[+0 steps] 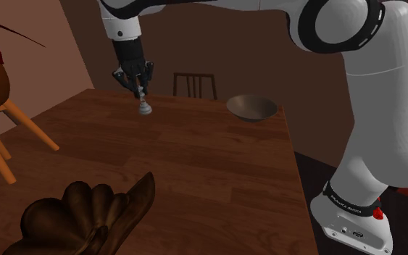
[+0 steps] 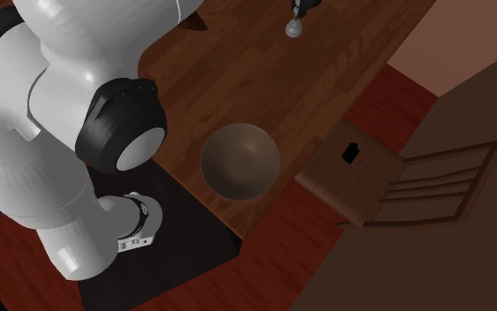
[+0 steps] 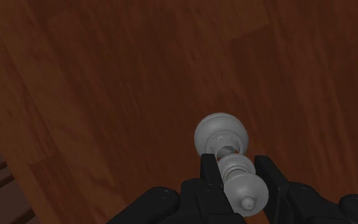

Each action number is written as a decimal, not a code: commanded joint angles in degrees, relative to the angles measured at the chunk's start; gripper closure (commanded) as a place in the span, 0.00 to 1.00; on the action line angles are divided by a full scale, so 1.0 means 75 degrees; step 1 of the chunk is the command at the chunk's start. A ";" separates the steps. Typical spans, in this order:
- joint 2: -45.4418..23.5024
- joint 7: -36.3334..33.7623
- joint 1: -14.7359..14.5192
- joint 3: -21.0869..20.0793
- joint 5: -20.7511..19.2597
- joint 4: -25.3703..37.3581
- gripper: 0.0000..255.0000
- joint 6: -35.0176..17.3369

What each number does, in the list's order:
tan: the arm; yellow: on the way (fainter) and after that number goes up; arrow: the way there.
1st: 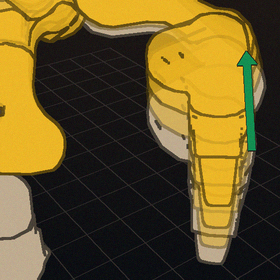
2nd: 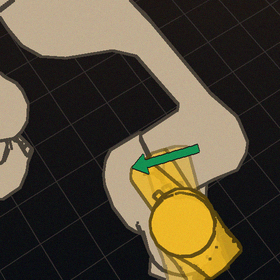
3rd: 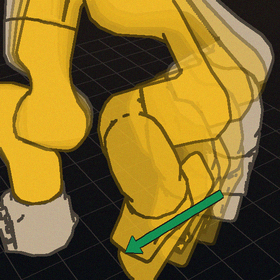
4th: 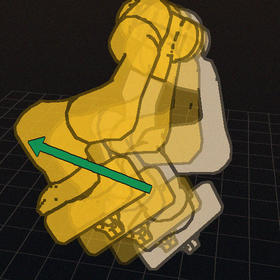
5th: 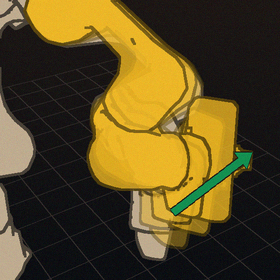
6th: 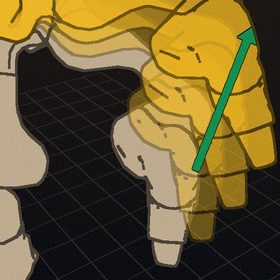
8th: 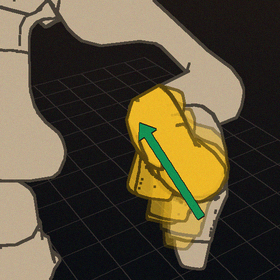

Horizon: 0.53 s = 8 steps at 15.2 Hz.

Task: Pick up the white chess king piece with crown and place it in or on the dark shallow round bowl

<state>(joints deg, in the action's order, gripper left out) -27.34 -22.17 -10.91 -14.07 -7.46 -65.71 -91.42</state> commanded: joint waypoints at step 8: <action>-0.0473 0.0057 -0.0192 0.0021 -0.0100 0.1733 1.00 0.1260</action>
<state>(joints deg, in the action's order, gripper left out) -30.34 -21.77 -12.12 -13.93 -8.09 -54.49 -83.23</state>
